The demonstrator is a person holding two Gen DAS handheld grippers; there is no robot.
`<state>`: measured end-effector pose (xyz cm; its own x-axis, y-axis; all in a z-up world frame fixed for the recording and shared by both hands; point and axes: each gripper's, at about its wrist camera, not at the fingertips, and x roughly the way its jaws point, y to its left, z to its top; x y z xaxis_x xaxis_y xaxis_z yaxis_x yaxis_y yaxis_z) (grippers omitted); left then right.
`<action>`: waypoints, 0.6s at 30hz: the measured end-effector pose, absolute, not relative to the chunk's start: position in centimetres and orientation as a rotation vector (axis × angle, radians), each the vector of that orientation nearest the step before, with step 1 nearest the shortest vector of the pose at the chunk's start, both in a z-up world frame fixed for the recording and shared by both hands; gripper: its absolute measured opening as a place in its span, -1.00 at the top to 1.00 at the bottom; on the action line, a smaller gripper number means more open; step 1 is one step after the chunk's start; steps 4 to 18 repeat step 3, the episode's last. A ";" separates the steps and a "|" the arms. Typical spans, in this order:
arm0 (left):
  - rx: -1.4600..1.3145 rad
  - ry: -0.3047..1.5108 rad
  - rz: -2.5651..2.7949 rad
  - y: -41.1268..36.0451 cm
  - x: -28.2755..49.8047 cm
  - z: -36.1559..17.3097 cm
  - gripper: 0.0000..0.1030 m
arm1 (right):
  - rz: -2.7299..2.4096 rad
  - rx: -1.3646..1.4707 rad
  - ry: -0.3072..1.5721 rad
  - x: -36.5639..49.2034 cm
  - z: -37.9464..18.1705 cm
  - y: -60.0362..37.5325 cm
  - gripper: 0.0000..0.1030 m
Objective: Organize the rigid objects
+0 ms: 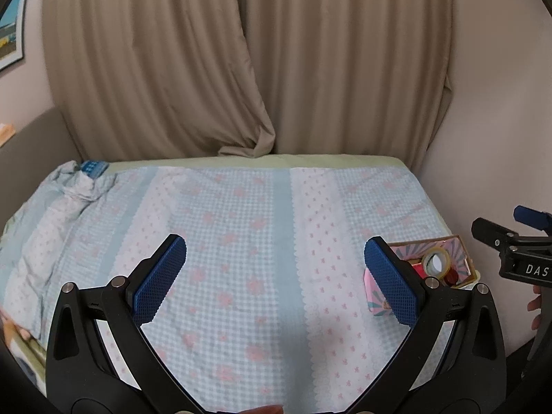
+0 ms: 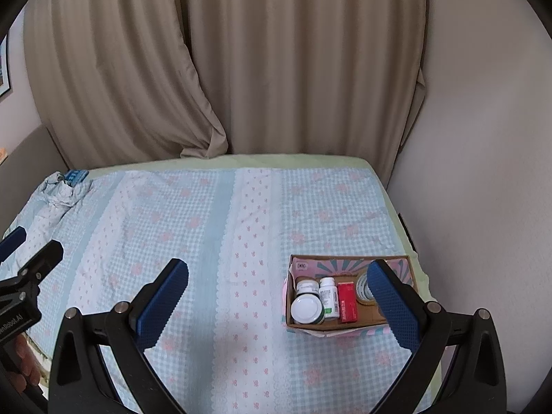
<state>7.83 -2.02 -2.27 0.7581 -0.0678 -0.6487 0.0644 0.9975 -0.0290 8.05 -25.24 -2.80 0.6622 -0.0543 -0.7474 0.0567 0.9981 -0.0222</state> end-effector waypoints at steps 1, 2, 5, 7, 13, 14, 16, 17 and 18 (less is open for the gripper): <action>-0.004 0.710 -0.071 -2.0 8.0 -2.4 -1.00 | -0.063 0.005 0.855 8.4 -3.0 -25.2 -1.00; -0.005 0.715 -0.068 -1.9 8.3 -2.8 -1.00 | -0.063 0.005 0.864 8.6 -3.4 -25.2 -1.00; -0.005 0.720 -0.068 -1.9 8.7 -3.1 -1.00 | -0.063 0.004 0.870 8.6 -3.8 -25.2 -1.00; -0.005 0.720 -0.068 -1.9 8.7 -3.1 -1.00 | -0.063 0.004 0.870 8.6 -3.8 -25.2 -1.00; -0.005 0.720 -0.068 -1.9 8.7 -3.1 -1.00 | -0.063 0.004 0.870 8.6 -3.8 -25.2 -1.00; -0.005 0.720 -0.068 -1.9 8.7 -3.1 -1.00 | -0.063 0.004 0.870 8.6 -3.8 -25.2 -1.00; -0.005 0.720 -0.068 -1.9 8.7 -3.1 -1.00 | -0.063 0.004 0.870 8.6 -3.8 -25.2 -1.00; -0.005 0.720 -0.068 -1.9 8.7 -3.1 -1.00 | -0.063 0.004 0.870 8.6 -3.8 -25.2 -1.00; -0.005 0.720 -0.068 -1.9 8.7 -3.1 -1.00 | -0.063 0.004 0.870 8.6 -3.8 -25.2 -1.00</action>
